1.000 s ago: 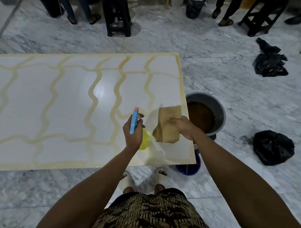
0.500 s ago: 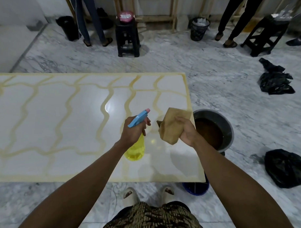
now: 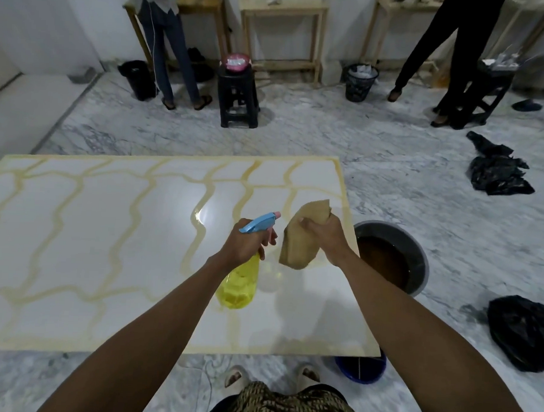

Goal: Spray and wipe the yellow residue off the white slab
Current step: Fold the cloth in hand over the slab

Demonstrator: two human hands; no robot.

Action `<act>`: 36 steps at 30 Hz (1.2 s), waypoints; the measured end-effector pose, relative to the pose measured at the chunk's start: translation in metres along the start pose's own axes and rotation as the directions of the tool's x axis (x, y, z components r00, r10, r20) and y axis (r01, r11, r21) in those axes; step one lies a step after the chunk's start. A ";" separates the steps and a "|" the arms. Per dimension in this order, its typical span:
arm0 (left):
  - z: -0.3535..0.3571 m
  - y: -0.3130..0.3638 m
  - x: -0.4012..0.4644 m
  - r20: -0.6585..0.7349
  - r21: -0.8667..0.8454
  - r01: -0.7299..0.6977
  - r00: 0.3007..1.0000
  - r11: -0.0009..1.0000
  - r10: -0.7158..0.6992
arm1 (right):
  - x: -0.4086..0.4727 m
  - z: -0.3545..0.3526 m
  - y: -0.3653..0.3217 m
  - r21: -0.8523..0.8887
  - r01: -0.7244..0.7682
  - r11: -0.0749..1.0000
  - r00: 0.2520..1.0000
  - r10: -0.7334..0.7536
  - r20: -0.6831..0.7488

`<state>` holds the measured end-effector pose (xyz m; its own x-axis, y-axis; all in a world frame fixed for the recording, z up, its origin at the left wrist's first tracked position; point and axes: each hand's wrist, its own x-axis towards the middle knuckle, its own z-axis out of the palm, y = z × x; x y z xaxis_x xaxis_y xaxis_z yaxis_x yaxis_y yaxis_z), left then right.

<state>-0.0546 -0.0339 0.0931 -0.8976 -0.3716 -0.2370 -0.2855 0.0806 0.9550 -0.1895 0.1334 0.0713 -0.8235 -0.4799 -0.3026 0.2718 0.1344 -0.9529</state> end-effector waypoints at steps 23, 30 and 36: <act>-0.012 0.019 0.008 -0.094 0.019 0.129 0.988 0.992 -0.126 | 0.009 0.025 -0.035 -0.080 0.054 0.995 0.998 -0.053 0.021; -0.014 0.020 0.005 -0.092 0.008 0.085 0.992 0.996 -0.084 | 0.017 0.014 -0.035 0.320 -0.088 0.943 0.995 0.101 -0.026; -0.025 0.030 0.009 -0.025 0.047 0.036 0.999 0.998 -0.035 | 0.012 0.009 -0.034 0.434 -0.136 0.891 0.990 0.132 0.039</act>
<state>-0.0627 -0.0574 0.1241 -0.8784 -0.3974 -0.2656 -0.3330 0.1103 0.9364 -0.2044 0.1151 0.0999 -0.7601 -0.4917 -0.4247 0.5702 -0.1914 -0.7989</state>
